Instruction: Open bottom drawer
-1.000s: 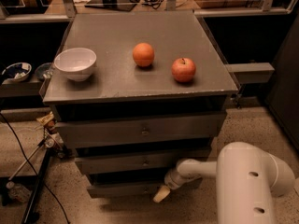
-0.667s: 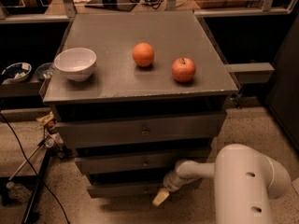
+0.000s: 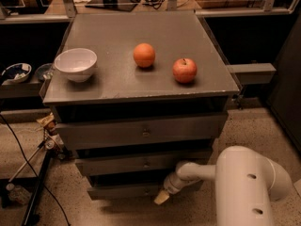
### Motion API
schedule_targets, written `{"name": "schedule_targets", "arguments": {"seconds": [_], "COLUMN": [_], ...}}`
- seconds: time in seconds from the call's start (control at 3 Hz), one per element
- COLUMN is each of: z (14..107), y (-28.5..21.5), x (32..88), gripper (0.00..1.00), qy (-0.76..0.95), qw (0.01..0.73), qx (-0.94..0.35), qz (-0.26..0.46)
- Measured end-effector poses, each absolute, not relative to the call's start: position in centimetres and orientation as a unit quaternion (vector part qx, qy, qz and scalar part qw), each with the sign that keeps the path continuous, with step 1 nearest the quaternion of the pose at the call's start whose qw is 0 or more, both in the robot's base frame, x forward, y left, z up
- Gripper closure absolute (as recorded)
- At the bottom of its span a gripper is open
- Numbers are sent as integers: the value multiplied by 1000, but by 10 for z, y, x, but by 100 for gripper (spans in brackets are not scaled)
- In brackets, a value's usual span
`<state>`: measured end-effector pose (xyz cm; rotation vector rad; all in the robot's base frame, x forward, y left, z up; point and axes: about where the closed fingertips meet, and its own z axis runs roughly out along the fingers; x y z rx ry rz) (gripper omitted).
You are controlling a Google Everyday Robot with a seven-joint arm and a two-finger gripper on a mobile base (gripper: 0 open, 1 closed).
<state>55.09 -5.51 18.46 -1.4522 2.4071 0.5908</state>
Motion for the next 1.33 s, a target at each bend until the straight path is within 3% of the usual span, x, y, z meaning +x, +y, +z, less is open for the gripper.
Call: {"name": "schedule_targets", "arguments": {"seconds": [1.0,1.33], "z": [185,187], "y": [-55,-56], "x": [551,552], "gripper": [96,100], "qy": [830,830], "qw": [134,134], "qx": [-501,-501], "qz": [204,204]}}
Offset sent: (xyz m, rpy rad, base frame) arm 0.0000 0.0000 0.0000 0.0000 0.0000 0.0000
